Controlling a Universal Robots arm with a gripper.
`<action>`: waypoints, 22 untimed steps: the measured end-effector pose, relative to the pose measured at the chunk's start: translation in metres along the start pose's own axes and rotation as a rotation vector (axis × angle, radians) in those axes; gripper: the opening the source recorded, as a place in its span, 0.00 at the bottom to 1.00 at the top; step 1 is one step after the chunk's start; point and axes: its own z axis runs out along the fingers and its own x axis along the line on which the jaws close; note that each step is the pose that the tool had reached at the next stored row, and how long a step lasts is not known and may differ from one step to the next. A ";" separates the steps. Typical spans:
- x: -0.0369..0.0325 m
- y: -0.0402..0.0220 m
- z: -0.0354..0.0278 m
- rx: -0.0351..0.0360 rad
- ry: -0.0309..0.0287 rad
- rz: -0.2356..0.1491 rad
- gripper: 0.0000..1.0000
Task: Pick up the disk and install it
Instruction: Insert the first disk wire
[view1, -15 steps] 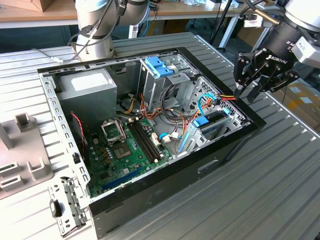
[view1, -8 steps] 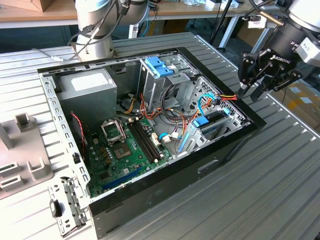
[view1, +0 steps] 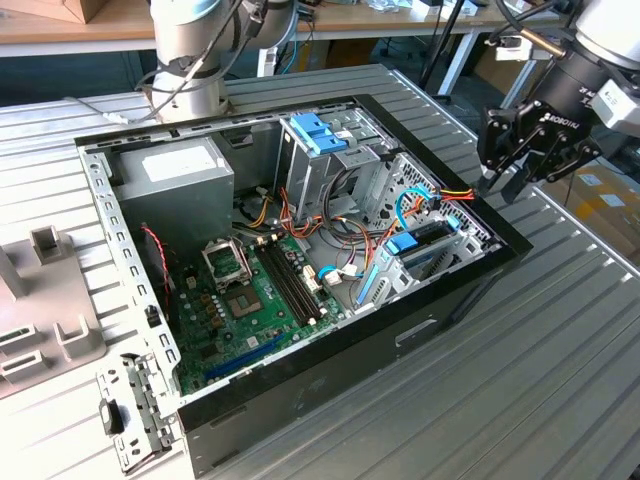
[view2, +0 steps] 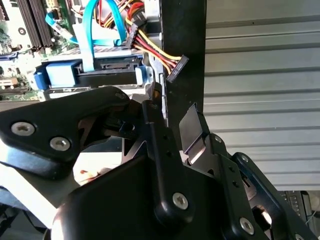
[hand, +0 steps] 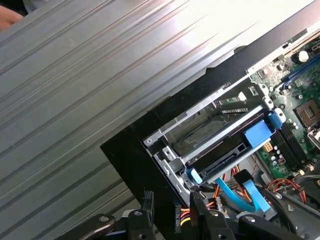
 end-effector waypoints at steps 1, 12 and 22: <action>0.0001 -0.0015 0.0005 0.0000 0.0000 0.000 0.42; 0.0007 -0.0150 0.0114 -0.0001 0.0000 -0.002 0.42; 0.0030 -0.0198 0.0214 -0.0005 0.0001 -0.009 0.42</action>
